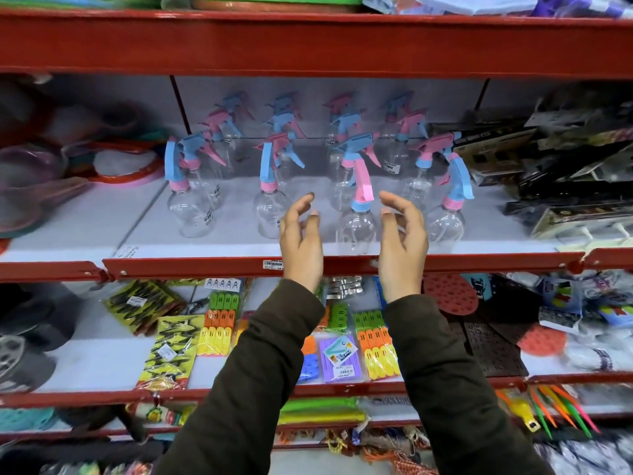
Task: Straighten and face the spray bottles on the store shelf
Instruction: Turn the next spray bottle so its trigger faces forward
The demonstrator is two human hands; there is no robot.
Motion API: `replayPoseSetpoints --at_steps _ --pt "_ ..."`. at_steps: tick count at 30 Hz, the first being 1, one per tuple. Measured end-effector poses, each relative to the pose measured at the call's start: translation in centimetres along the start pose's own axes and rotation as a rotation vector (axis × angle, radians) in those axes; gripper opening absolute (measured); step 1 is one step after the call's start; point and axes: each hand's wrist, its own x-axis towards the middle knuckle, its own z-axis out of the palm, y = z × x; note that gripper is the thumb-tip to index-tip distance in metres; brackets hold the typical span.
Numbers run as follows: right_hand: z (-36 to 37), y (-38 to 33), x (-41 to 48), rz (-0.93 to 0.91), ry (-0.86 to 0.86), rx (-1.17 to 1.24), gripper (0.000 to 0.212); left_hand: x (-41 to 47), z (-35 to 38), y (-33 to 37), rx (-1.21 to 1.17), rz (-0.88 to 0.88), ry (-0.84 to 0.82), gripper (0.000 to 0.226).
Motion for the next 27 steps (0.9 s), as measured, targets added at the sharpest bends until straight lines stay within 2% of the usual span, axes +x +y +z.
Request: replayPoseSetpoints --at_steps 3,7,10,12,15,19,24,27 --pt "2.3 -0.9 -1.6 -0.003 -0.025 0.074 0.023 0.5 -2.1 0.1 -0.024 0.028 0.063 0.029" --pt "6.9 -0.4 -3.2 0.062 -0.236 0.068 0.026 2.0 -5.1 -0.4 -0.001 0.031 0.146 0.037" --pt "10.5 0.7 -2.3 0.163 -0.330 0.034 0.034 4.4 -7.2 -0.8 0.041 -0.045 0.109 0.044" --pt "12.3 1.5 -1.2 0.255 -0.309 0.018 0.036 6.0 -8.0 -0.6 0.032 -0.166 0.055 0.046" --pt "14.1 2.3 0.1 0.306 -0.263 -0.002 0.031 7.7 -8.5 -0.1 -0.046 -0.293 -0.043 0.036" --pt "15.3 2.7 0.4 0.356 -0.232 0.011 0.030 8.8 -8.9 -0.3 -0.047 -0.294 -0.153 0.048" --pt "15.1 2.5 -0.8 0.373 -0.204 0.021 0.026 8.4 -10.3 -0.4 -0.046 -0.294 -0.194 0.029" --pt "14.6 2.6 -1.6 0.326 -0.217 -0.029 0.028 7.6 -11.0 -0.4 -0.067 -0.305 -0.205 0.029"
